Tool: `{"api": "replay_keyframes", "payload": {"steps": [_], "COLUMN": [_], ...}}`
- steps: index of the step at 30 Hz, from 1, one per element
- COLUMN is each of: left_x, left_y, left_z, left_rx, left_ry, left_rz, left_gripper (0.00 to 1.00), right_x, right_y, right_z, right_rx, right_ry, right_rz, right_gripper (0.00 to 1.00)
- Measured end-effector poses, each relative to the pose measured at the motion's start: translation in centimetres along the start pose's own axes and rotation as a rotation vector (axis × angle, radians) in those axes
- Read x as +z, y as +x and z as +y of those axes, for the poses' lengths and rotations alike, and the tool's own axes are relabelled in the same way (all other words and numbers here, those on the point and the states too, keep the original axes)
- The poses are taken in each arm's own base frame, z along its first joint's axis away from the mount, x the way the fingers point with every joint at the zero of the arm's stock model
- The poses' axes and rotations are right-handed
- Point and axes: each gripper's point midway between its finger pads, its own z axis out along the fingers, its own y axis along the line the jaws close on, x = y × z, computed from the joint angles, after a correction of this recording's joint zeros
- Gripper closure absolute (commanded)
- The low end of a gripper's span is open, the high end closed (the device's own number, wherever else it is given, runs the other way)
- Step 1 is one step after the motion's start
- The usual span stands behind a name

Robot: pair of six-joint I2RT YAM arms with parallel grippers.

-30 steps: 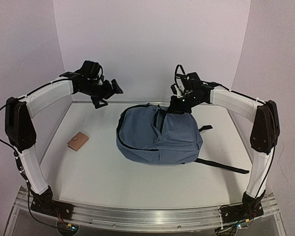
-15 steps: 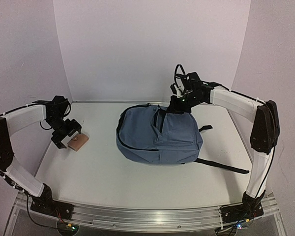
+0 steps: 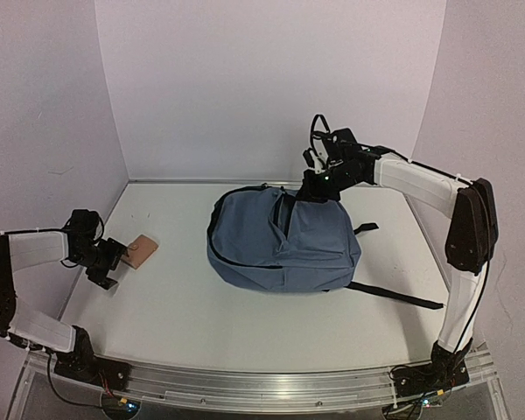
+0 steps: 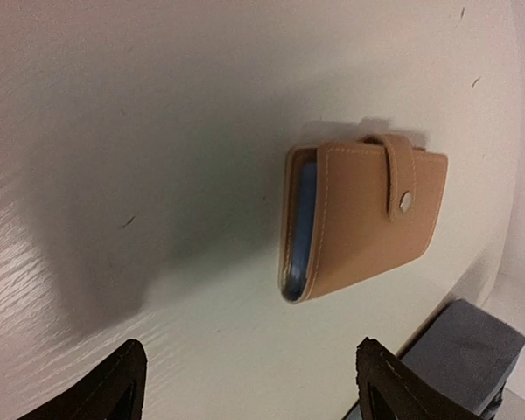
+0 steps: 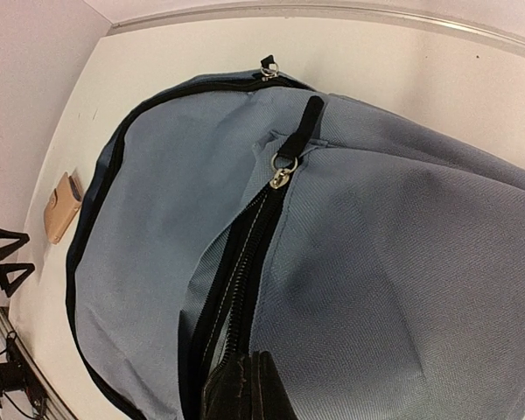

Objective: Pack the student bag
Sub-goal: Pick up the stationery from the center of the board.

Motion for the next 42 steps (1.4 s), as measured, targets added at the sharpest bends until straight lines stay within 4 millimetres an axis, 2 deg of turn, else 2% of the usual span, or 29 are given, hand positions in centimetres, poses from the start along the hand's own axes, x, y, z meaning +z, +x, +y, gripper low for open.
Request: {"api": "replay_keyframes", "payload": {"steps": [8, 19, 22, 28, 30, 34, 42], "left_x": [1.6, 4.5, 4.8, 4.9, 4.7, 3.1, -4.7], "left_y": [-1.7, -1.9, -2.0, -2.1, -2.3, -2.8, -2.8], "left_z": [-3.0, -2.6, -2.7, -2.9, -3.3, -5.2, -12.6], "left_rx": [0.021, 0.030, 0.044, 0.074, 0.089, 0.144, 0.278], "left_ry": [0.147, 0.153, 0.156, 0.162, 0.166, 0.197, 0.437], "left_rz": [-0.015, 0.007, 0.006, 0.001, -0.003, -0.018, -0.049], "left_gripper": [0.53, 0.73, 0.79, 1.00, 1.00, 1.00, 1.00], "right_x": [0.0, 0.0, 0.0, 0.0, 0.0, 0.0, -0.2], "right_y": [0.0, 0.0, 0.0, 0.0, 0.0, 0.0, -0.3], "right_z": [0.0, 0.0, 0.0, 0.0, 0.0, 0.0, 0.3], "right_rx": [-0.001, -0.001, -0.001, -0.001, -0.001, -0.004, -0.009], "right_ry": [0.000, 0.000, 0.000, 0.001, 0.001, 0.000, -0.007], "right_rz": [-0.001, -0.001, -0.001, -0.001, -0.001, -0.001, -0.006], "right_gripper": [1.00, 1.00, 1.00, 1.00, 1.00, 1.00, 1.00]}}
